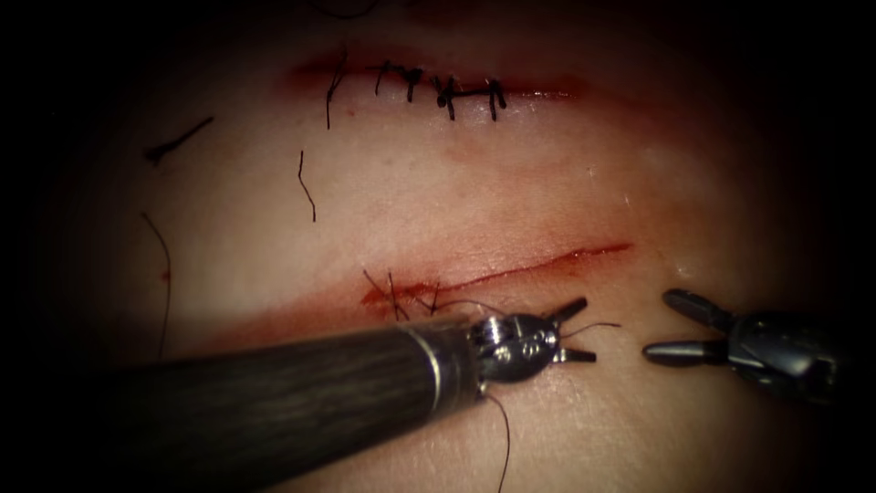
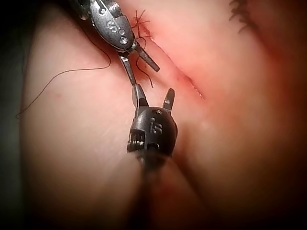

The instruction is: Wound Closure

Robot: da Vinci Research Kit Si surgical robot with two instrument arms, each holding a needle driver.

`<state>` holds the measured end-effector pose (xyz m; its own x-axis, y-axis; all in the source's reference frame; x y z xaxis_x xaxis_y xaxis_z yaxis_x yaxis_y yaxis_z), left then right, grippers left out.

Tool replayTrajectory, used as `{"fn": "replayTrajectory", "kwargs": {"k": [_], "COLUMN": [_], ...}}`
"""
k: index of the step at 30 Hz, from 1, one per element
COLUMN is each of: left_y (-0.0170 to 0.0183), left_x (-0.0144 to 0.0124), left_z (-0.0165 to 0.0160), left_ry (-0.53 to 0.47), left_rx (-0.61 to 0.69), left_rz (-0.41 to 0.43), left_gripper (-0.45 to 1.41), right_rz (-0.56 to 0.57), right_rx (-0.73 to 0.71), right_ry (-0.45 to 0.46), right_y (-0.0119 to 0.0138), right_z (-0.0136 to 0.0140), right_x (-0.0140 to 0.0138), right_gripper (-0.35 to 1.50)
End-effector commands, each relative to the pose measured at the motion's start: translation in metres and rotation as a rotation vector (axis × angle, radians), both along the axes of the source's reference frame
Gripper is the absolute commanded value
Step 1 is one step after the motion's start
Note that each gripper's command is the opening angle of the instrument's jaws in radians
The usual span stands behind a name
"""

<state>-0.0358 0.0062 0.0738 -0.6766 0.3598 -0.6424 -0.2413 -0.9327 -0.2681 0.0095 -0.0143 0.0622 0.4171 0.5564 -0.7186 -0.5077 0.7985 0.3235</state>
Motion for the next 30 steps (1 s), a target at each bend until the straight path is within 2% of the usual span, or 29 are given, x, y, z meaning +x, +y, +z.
{"fn": "replayTrajectory", "kwargs": {"k": [1,2,4,5,6,9,11,18,23,30], "left_y": [-0.0004,-0.0005,-0.0007,-0.0008,-0.0008,-0.0002,0.0003,0.0026,0.0032,0.0062], "left_x": [-0.0008,-0.0011,-0.0014,-0.0015,-0.0015,-0.0013,-0.0009,0.0023,0.0049,0.0085], "left_z": [0.0006,0.0007,0.0009,0.0009,0.0008,0.0003,-0.0004,-0.0032,-0.0038,-0.0034], "left_ry": [0.002,0.006,0.007,0.009,0.013,0.002,-0.029,-0.076,-0.116,-0.183], "left_rx": [0.001,-0.001,0.001,0.002,0.001,-0.016,-0.028,-0.060,-0.070,-0.059], "left_rz": [0.000,-0.003,-0.002,0.000,0.008,0.025,0.000,-0.010,-0.016,-0.063], "left_gripper": [0.29,0.29,0.04,-0.17,-0.45,-0.45,-0.45,-0.45,-0.45,-0.45], "right_rz": [-0.001,-0.002,-0.003,-0.003,-0.005,-0.005,-0.004,-0.006,-0.026,-0.025], "right_rx": [0.005,0.006,0.007,0.007,0.009,0.009,0.008,0.008,0.015,-0.002], "right_ry": [0.005,0.007,0.005,0.004,0.003,0.003,0.002,0.006,0.029,0.063], "right_y": [-0.0008,-0.0008,-0.0007,-0.0007,-0.0007,-0.0007,-0.0008,-0.0011,-0.0017,-0.0023], "right_z": [0.0006,0.0006,0.0006,0.0006,0.0006,0.0006,0.0006,0.0010,0.0023,0.0058], "right_x": [0.0009,0.0010,0.0011,0.0011,0.0011,0.0011,0.0012,0.0023,0.0049,0.0106], "right_gripper": [1.48,1.48,1.48,1.48,1.48,1.48,1.48,1.48,1.48,1.48]}}
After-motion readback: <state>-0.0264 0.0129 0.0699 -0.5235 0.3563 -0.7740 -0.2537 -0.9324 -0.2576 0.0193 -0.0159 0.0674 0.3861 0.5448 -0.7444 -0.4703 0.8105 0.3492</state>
